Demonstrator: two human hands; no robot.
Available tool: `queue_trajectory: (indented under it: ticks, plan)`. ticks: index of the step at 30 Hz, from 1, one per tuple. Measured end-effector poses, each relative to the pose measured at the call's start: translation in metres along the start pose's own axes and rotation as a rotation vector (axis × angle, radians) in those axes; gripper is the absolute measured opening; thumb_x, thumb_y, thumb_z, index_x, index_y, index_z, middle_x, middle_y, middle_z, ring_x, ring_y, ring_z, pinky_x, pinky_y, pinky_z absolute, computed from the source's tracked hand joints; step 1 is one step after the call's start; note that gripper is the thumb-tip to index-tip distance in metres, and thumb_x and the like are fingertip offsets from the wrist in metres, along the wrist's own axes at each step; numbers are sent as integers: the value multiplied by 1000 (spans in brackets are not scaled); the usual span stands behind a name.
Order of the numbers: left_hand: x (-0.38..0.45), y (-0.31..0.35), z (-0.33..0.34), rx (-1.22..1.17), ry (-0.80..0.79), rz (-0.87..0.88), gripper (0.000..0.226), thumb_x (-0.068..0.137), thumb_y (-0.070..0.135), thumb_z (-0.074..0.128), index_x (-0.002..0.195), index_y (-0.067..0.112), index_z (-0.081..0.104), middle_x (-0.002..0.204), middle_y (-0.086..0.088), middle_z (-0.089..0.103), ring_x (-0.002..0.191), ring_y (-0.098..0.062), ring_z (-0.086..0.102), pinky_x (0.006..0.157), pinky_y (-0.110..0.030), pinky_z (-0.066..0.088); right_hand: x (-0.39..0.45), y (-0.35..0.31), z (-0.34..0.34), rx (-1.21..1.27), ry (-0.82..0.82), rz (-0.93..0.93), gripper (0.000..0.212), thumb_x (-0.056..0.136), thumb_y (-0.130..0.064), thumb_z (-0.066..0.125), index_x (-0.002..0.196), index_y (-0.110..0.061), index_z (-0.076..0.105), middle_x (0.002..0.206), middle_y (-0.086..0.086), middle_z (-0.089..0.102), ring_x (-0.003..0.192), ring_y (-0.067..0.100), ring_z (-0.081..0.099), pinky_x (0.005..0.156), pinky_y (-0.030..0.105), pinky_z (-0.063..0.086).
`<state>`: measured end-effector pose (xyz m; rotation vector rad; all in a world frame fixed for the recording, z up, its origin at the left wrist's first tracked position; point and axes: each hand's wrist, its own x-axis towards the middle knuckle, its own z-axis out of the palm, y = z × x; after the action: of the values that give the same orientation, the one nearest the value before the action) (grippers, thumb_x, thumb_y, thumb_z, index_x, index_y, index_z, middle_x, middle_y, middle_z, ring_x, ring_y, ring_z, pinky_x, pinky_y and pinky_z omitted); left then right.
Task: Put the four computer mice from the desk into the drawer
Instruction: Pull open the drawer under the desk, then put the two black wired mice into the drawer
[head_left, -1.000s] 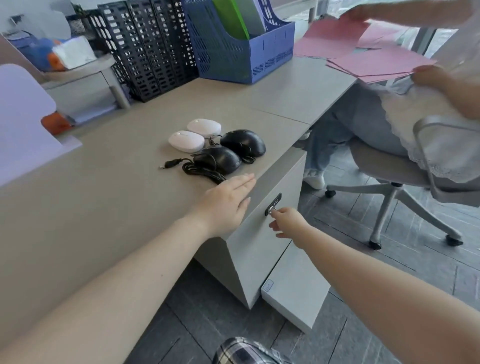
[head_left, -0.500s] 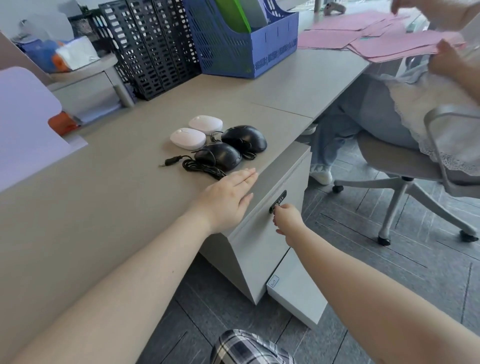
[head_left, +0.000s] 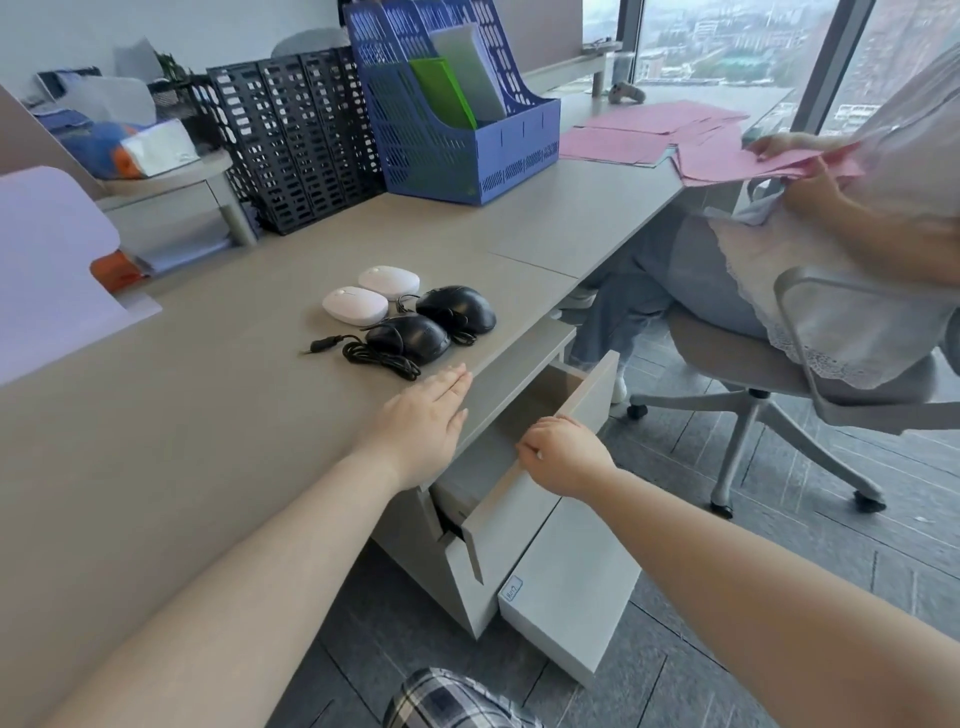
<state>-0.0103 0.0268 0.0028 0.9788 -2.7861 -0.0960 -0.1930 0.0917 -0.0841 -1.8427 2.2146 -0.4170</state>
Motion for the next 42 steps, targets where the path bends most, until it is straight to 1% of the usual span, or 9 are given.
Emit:
queue_trajectory:
  ticks: [2, 6, 17, 24, 28, 33, 37, 39, 42]
  plan:
    - [-3, 5, -1, -2, -4, -44, 49, 100, 22, 36, 147, 12, 26, 157, -1, 22, 144, -14, 20, 115, -26, 16, -4, -3, -8, -34, -42, 31, 39, 96, -32, 36, 68, -13, 56, 84, 6, 63, 94, 26, 57, 85, 34, 48]
    - [-11, 14, 1, 33, -49, -104, 53, 100, 24, 33, 149, 12, 16, 160, -2, 12, 146, -14, 12, 116, -29, 13, -24, 1, -21, -123, -103, 89, 42, 95, -30, 36, 62, -11, 53, 73, 7, 55, 76, 29, 54, 64, 30, 41]
    - [-24, 28, -6, 45, -123, -181, 57, 101, 28, 31, 149, 9, 9, 160, -2, 4, 146, -14, 6, 118, -30, 9, -89, 46, -56, -332, -277, 335, 31, 87, -25, 45, 60, -11, 50, 60, 0, 47, 67, 26, 53, 59, 28, 44]
    - [-22, 21, -4, -3, -83, -168, 55, 100, 29, 33, 149, 10, 16, 160, -2, 12, 146, -13, 11, 117, -30, 13, -98, 66, -53, -325, -342, 465, 21, 86, -18, 44, 83, -8, 62, 73, 2, 56, 72, 26, 57, 61, 28, 45]
    - [-15, 15, -6, -75, 23, -192, 48, 98, 29, 38, 142, 11, 36, 151, -5, 37, 138, -20, 33, 110, -37, 30, -76, 59, -50, -258, -233, 422, 34, 88, -28, 43, 100, -6, 66, 103, 10, 64, 95, 31, 63, 69, 30, 44]
    - [-5, 1, -16, 33, 372, -233, 44, 85, 36, 51, 117, 6, 60, 112, -14, 64, 101, -38, 58, 72, -43, 50, -32, 22, -63, -118, -21, 301, 29, 89, -29, 41, 71, -12, 55, 78, 6, 56, 74, 28, 55, 62, 28, 44]
    - [5, -19, -20, -31, 289, -521, 70, 77, 59, 59, 134, 22, 41, 138, -7, 41, 126, -31, 35, 89, -46, 46, 3, -11, -79, 86, 207, 248, 24, 88, -26, 41, 66, -18, 43, 74, 3, 53, 71, 28, 50, 57, 29, 39]
    - [10, -26, -20, -75, 225, -585, 82, 72, 69, 57, 138, 27, 33, 145, -4, 32, 134, -28, 26, 97, -47, 42, 20, -25, -84, 154, 313, 221, 17, 89, -29, 43, 80, -14, 47, 83, 5, 58, 79, 28, 53, 61, 31, 40]
    - [19, -32, -17, -134, 165, -622, 94, 65, 77, 55, 141, 30, 25, 152, -3, 22, 139, -29, 17, 104, -49, 36, 39, -43, -87, 249, 348, 163, 31, 89, -36, 48, 114, -17, 51, 115, 5, 59, 112, 27, 50, 86, 40, 46]
